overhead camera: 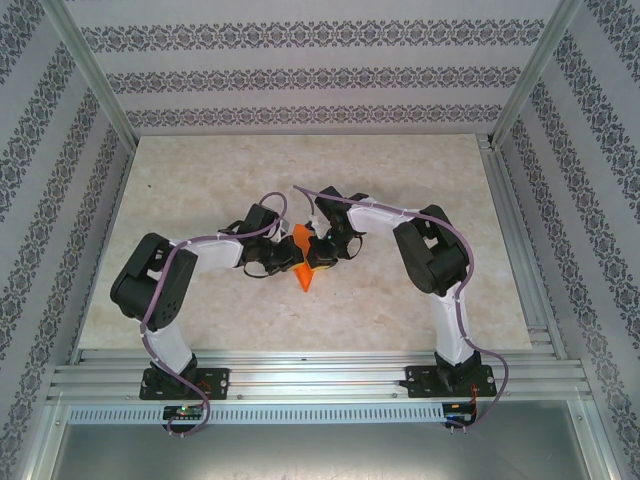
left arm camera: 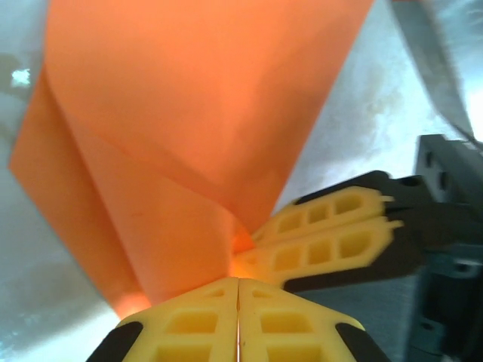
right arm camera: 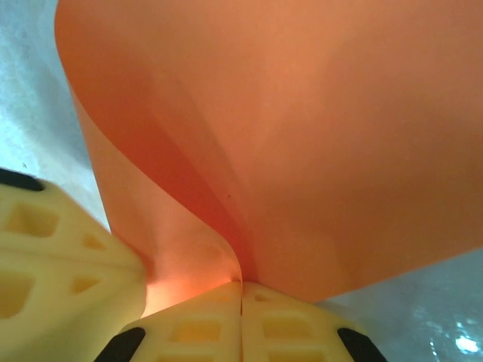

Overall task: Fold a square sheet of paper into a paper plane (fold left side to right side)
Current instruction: Third fold the triangle at the center of the table.

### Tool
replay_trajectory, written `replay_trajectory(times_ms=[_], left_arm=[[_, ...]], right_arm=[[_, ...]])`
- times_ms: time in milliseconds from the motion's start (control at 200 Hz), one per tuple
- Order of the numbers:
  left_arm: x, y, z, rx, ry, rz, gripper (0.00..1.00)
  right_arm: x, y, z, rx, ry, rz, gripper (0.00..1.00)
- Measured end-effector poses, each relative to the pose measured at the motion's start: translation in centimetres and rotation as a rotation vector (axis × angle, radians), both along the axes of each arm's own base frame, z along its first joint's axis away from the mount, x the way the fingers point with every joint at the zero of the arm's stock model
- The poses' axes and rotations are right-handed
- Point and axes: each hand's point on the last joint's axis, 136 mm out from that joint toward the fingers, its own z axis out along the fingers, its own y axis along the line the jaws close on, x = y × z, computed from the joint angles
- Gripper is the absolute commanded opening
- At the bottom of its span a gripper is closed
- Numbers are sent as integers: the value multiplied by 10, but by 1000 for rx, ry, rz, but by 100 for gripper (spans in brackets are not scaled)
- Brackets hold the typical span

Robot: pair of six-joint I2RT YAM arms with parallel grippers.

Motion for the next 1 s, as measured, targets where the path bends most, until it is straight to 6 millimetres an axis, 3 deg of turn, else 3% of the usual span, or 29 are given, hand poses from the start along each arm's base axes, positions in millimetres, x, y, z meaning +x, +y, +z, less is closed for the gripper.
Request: replay_trajectory(times_ms=[610, 999], left_arm=[[-3, 9, -21, 69, 22, 4, 7], [-2, 8, -22, 66, 20, 3, 9]], right_arm=[[0, 0, 0, -2, 3, 0, 8], [0, 0, 0, -9, 14, -3, 9]])
